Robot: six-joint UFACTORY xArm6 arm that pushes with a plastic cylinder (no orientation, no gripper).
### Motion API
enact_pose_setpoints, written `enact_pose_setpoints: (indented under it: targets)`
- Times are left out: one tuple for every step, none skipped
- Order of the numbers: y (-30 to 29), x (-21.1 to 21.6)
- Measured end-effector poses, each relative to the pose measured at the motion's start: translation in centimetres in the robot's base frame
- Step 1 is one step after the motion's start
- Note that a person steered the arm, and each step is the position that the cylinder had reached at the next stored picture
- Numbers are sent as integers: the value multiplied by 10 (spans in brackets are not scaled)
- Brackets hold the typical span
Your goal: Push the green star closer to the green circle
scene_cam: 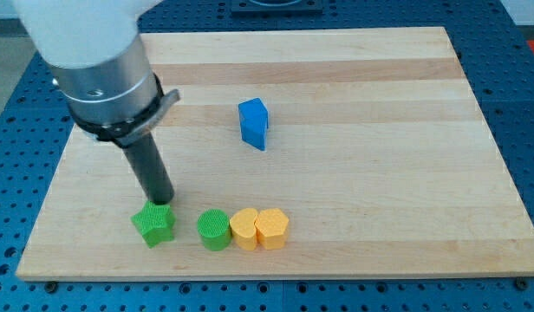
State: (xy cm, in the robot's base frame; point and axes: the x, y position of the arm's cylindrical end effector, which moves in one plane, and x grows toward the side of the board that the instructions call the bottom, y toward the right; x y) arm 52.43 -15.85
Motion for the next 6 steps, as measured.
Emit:
enact_pose_setpoints:
  targets:
    - [-26, 0]
    - [-45, 4]
    - [-42, 13]
    - [-39, 17]
    - [-25, 17]
    - [-8, 18]
